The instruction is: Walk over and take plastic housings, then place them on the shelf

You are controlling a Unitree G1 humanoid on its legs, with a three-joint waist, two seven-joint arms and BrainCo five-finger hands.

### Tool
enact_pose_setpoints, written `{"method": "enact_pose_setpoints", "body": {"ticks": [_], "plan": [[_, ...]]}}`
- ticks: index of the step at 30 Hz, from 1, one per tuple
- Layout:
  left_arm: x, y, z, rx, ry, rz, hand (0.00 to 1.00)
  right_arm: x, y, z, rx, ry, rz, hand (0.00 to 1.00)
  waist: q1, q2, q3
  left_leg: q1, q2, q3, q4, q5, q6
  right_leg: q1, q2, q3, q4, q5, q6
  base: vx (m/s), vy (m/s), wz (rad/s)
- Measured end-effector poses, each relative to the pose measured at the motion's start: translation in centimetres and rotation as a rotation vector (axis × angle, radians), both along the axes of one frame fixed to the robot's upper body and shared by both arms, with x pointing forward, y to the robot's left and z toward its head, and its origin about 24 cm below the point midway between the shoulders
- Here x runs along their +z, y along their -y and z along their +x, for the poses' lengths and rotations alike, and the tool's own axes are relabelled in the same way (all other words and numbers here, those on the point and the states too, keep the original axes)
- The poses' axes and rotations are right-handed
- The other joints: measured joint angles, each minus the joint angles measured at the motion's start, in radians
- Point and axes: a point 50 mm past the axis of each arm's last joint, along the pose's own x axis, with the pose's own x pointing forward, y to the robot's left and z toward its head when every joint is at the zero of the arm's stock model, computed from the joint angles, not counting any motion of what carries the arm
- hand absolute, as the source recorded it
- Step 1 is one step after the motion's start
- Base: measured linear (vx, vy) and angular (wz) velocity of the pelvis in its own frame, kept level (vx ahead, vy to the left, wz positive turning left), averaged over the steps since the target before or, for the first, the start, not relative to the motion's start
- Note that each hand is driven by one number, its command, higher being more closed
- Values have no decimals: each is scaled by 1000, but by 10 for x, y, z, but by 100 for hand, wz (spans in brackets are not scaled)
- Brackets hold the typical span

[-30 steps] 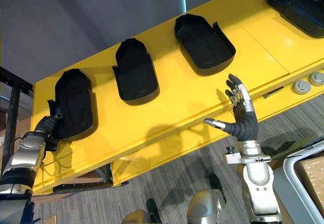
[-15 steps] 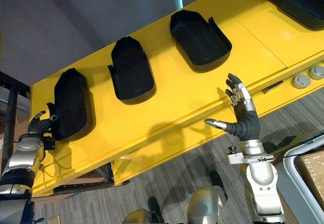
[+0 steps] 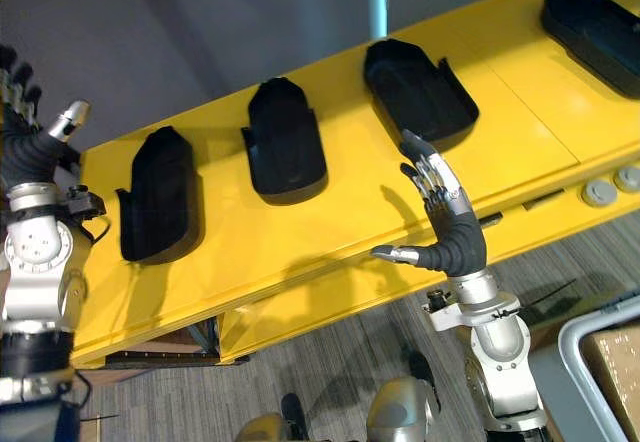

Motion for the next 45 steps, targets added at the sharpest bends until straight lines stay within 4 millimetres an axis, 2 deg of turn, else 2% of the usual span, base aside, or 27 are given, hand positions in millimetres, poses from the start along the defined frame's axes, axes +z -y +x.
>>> {"method": "enact_pose_setpoints", "body": {"ticks": [3,7,10,11,12,13,15,16,18,20,22,27,31,34,37,40,45], "plan": [[-20,13,-28,-102,2,-57,0,0,-15,-3,121,2,9,0,37,-31,-30,-36,0,-47,0,14,-2,2,-3,-49,-11,0,0,-1,-19,43],[-39,27,-44,-155,-55,-77,0,-13,-43,-5,300,-82,-31,0,80,-53,-42,-59,-2,-104,1,22,-4,34,-5,-108,-28,-1,-3,0,-16,46],[-76,37,-45,-152,-238,-156,0,-32,-70,-5,450,-211,-38,0,105,-58,-55,-105,-2,-152,19,25,-6,36,-3,-158,-33,-5,-11,0,-16,44],[-98,40,-42,-134,-347,-195,0,-42,-79,-5,481,-269,-29,0,118,-59,-55,-119,-2,-168,23,26,-8,36,-1,-171,-36,-5,-11,-5,-8,37],[-121,41,-43,-88,-463,-207,0,-52,-89,-4,509,-323,-29,100,122,-63,-57,-136,-1,-181,32,26,-8,36,1,-185,-38,-5,-12,-1,-6,31],[-133,40,-46,-54,-524,-203,0,-57,-94,-3,518,-350,-30,100,126,-65,-57,-139,-1,-185,33,26,-9,35,2,-188,-40,-3,-13,9,0,21],[-172,44,-57,30,-715,-187,0,-77,-111,-1,537,-446,-40,100,147,-77,-61,-150,-1,-199,33,27,-10,36,4,-199,-43,-4,-15,15,0,15],[-177,45,-60,46,-742,-166,0,-81,-116,0,530,-457,-57,100,150,-80,-63,-157,-1,-204,34,28,-11,36,4,-208,-43,-4,-16,8,-4,21],[-190,48,-65,79,-805,-104,0,-88,-129,7,510,-478,-105,100,182,-83,-61,-163,-1,-220,33,31,-14,37,7,-219,-43,-6,-19,-5,-4,21],[-202,50,-70,109,-862,-40,0,-89,-139,14,487,-473,-137,100,198,-83,-61,-174,-1,-231,33,36,-13,37,7,-236,-42,-8,-22,-18,-4,18],[-225,54,-77,124,-971,57,0,-87,-149,23,450,-459,-157,100,225,-82,-55,-175,-2,-241,33,39,-13,36,8,-241,-33,-13,-30,-18,1,8],[-261,68,-92,88,-1158,164,0,-75,-163,41,393,-414,-165,100,231,-75,6,-194,-3,-270,37,49,-10,14,8,-264,13,-43,-47,-53,-12,14],[-283,67,-104,85,-1300,171,0,-67,-169,51,342,-382,-180,100,246,-58,57,-212,-4,-280,39,61,-10,-11,4,-269,51,-56,-45,-30,-10,9],[-296,61,-108,109,-1375,61,0,-57,-167,59,288,-341,-171,100,263,-40,75,-244,-17,-291,66,58,-4,-44,-11,-275,105,-80,-36,-12,-5,13],[-312,53,-125,148,-1475,-40,0,-46,-170,62,247,-303,-155,100,265,-36,100,-251,-27,-294,70,56,0,-59,-24,-278,133,-98,-35,8,0,8],[-316,52,-130,159,-1495,-69,0,-43,-172,64,220,-302,-127,100,281,-35,104,-285,-29,-302,87,52,6,-87,-24,-280,147,-103,-37,9,-8,7],[-322,52,-134,164,-1515,-127,0,-41,-166,76,137,-332,-67,100,284,-31,117,-300,-38,-310,103,51,7,-105,-38,-290,185,-129,-39,-15,-5,10]]}}
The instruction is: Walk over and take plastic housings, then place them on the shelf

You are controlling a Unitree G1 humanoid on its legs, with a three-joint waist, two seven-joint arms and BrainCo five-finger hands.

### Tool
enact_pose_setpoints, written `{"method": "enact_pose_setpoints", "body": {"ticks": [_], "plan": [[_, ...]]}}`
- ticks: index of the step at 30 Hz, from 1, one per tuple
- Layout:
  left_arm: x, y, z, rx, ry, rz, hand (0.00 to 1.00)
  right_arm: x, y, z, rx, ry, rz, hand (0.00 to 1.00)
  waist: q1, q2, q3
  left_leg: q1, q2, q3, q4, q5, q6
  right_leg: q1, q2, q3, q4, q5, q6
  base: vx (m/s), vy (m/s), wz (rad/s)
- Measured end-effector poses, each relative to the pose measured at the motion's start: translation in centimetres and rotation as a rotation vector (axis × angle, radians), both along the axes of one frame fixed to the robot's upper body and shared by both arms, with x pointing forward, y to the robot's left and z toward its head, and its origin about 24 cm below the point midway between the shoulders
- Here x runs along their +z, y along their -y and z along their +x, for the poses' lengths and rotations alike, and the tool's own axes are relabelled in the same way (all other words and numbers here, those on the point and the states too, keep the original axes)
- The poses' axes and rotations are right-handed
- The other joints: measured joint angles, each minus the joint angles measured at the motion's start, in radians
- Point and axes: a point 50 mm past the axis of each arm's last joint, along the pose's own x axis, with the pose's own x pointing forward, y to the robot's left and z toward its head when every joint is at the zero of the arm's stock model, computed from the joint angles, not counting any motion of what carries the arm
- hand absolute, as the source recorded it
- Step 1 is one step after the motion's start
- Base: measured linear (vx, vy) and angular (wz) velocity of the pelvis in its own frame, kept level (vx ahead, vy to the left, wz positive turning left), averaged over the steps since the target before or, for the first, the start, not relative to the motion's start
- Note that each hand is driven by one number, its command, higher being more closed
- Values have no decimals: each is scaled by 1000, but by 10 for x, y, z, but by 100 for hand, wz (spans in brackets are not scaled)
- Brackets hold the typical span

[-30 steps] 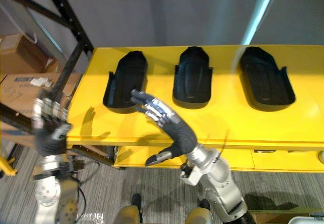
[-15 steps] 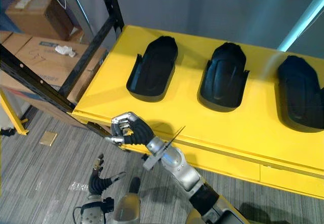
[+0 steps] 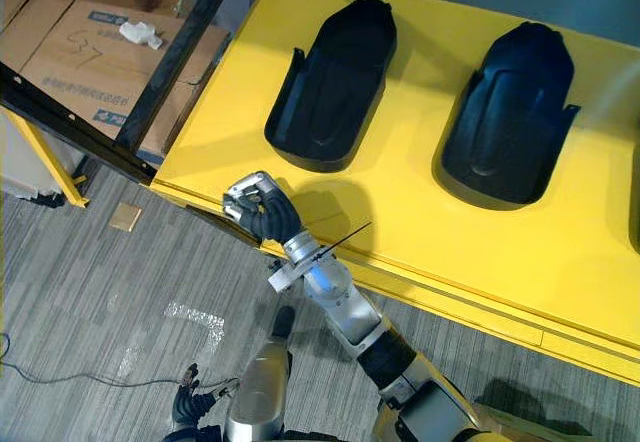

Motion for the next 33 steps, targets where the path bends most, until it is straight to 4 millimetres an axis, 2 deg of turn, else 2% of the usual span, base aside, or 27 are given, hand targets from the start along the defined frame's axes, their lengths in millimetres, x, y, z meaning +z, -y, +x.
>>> {"method": "enact_pose_setpoints", "body": {"ticks": [6,14,19,24,33], "plan": [[-3,2,4,-14,-7,-10,0,12,9,11,-73,38,-10,100,0,27,14,-16,-2,1,6,-5,8,-33,-7,6,42,-22,-4,-30,-2,0],[-7,5,0,24,-28,-34,0,18,12,20,-178,68,-56,100,0,35,18,-42,-13,4,38,-5,6,-54,-20,7,77,-34,-1,2,-4,3],[-10,9,2,31,-29,-43,0,27,17,28,-249,86,-54,100,2,54,31,-54,-19,4,54,-12,11,-73,-29,16,105,-46,-6,-60,10,0],[-10,10,2,31,-19,-43,0,35,14,30,-280,117,-51,100,1,57,33,-78,-22,4,56,-10,9,-104,-33,20,121,-47,-6,-38,-6,0],[-12,10,1,31,-27,-42,0,37,8,36,-324,142,-88,100,2,57,33,-84,-35,3,62,-1,2,-103,-46,19,123,-44,0,0,0,1]]}}
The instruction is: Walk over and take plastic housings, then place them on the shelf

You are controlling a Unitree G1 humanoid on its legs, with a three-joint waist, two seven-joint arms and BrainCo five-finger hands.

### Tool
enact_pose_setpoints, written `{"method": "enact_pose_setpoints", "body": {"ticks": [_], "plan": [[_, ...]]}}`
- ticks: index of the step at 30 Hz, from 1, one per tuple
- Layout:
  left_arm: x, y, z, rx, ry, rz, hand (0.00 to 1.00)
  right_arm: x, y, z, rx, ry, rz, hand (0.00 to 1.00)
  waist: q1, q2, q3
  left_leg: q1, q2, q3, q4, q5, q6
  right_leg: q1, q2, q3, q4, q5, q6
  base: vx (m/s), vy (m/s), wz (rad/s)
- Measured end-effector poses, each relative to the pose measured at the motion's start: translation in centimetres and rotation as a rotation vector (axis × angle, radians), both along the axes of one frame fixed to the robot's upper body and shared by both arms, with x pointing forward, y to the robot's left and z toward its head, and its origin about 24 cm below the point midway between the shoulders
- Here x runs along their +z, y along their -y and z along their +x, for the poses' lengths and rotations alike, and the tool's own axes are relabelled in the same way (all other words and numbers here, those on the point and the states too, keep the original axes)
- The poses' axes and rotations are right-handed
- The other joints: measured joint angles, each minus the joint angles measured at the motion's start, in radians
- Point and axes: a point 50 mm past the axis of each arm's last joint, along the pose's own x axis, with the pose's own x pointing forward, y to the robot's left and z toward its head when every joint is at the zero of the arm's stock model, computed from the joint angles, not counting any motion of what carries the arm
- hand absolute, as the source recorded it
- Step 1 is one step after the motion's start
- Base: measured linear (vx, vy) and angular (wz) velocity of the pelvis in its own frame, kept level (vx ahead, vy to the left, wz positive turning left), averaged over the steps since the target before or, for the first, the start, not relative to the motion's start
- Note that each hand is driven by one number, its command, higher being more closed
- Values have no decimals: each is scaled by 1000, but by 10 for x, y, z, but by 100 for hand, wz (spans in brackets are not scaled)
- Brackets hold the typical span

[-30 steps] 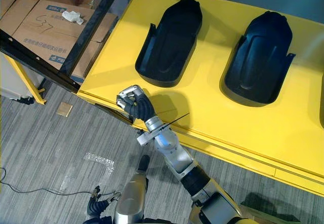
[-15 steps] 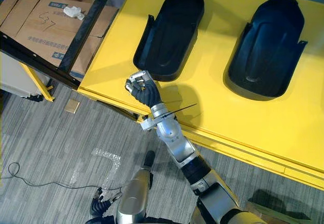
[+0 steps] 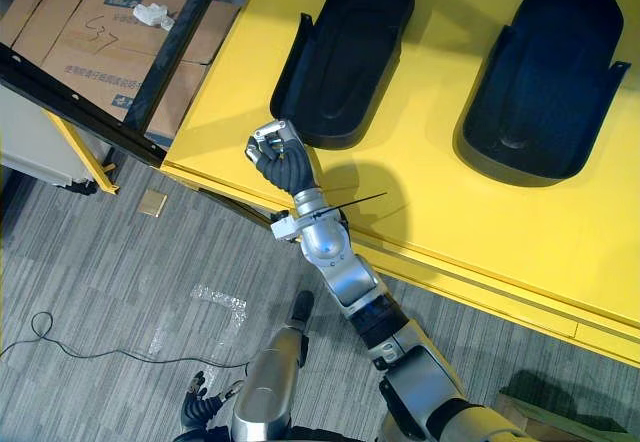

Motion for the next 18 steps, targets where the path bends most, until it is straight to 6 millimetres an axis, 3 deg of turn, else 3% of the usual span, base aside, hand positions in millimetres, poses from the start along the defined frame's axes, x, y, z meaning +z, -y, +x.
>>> {"method": "enact_pose_setpoints", "body": {"ticks": [11,16,18], "plan": [[0,1,-1,6,14,-1,0,9,-2,11,-72,26,-41,100,-1,3,1,3,-4,0,-45,33,4,-1,-3,-6,-23,23,8,-4,-3,1],[-3,2,-3,38,10,-22,0,27,16,26,-169,55,-8,100,0,11,5,5,-6,-1,-67,48,9,0,-4,-9,-38,35,11,-25,-8,1],[-2,3,-3,45,18,-28,0,34,33,34,-244,74,4,100,0,15,7,5,-8,-1,-77,56,8,0,-5,-11,-46,41,11,-5,-8,2]]}}
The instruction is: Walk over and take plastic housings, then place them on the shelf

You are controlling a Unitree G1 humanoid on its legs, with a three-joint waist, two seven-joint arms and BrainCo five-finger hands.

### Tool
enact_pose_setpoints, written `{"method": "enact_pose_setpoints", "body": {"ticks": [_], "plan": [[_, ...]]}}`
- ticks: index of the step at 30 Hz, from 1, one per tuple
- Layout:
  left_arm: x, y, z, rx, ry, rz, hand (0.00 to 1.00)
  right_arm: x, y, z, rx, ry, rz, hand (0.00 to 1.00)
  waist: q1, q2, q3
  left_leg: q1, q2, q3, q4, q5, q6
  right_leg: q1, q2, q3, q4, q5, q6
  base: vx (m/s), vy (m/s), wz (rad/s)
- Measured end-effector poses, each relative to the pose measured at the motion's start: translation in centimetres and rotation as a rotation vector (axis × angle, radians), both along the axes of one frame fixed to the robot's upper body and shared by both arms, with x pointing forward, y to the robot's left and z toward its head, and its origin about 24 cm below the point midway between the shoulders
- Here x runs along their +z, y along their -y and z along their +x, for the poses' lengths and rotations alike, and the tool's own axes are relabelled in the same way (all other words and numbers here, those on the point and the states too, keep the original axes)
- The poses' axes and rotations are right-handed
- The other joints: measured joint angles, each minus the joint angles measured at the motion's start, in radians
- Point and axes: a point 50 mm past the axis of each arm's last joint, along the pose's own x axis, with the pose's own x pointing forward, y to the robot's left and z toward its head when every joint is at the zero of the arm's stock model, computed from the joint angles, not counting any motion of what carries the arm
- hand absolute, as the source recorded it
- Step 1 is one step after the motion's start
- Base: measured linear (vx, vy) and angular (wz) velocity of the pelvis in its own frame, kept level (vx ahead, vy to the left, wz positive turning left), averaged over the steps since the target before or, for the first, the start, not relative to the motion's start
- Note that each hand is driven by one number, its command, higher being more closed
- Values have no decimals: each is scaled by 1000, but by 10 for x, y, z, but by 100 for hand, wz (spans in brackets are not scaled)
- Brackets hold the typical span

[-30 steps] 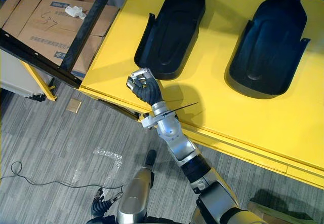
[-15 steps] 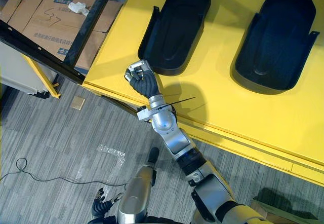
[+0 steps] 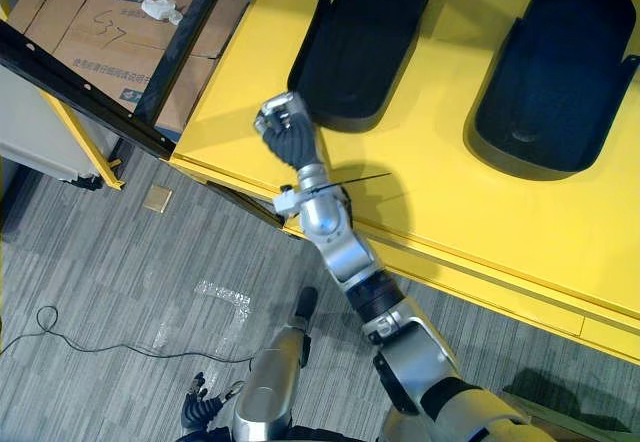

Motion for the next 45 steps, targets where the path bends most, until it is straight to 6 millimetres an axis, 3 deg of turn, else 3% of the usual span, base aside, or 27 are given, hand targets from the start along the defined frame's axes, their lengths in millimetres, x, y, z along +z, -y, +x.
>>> {"method": "enact_pose_setpoints", "body": {"ticks": [9,14,16,17,22,24,28,31,34,37,45], "plan": [[0,-1,1,2,8,3,0,-2,9,4,-48,-8,11,100,-1,0,0,16,0,-1,-7,3,-4,19,0,-7,-7,-1,-2,4,-11,1],[-1,-1,1,5,2,5,0,-2,5,2,14,-6,-29,100,-1,-2,1,17,0,-1,-7,3,-4,24,0,-8,-13,-1,-2,0,0,0],[-1,-3,1,13,9,12,0,-5,-1,-1,80,-3,-76,100,-1,-15,9,33,2,0,-14,3,-4,39,3,-9,-21,-1,-1,2,-35,-1],[0,-4,1,11,12,16,0,-5,-2,-2,95,2,-87,0,-1,-18,11,35,3,0,-15,3,-5,43,4,-11,-26,0,-1,7,-31,-2],[1,-11,1,29,23,35,0,-4,-25,-35,276,84,-170,0,-4,-48,29,70,21,9,-38,2,-5,92,28,-13,-81,28,3,52,-38,-7],[3,-14,2,32,33,42,0,16,-38,-62,367,219,-192,0,-4,-59,33,100,29,30,-48,2,-5,121,35,-11,-106,36,3,60,-31,-12],[5,-17,0,41,45,50,0,42,-33,-79,323,401,-228,0,-9,-77,25,137,33,42,-64,2,-5,156,39,-10,-125,37,3,18,-16,-6],[8,-22,0,48,47,93,0,42,-24,-57,188,380,-417,0,-7,-102,13,136,49,44,-73,3,-6,159,57,-10,-150,53,-1,-21,-18,-4],[10,-28,0,75,49,145,0,23,-9,-24,47,258,-602,0,2,-129,7,139,54,40,-73,4,-7,173,66,-15,-167,60,-1,-3,-3,1],[14,-32,3,92,59,187,0,17,10,-1,-60,175,-720,0,13,-151,5,138,54,40,-74,5,-8,173,67,-15,-169,63,-1,0,0,0],[17,-35,6,116,60,201,0,20,33,26,-208,41,-859,0,25,-166,2,143,59,40,-93,15,-12,170,69,-16,-170,63,-2,0,0,0]]}}
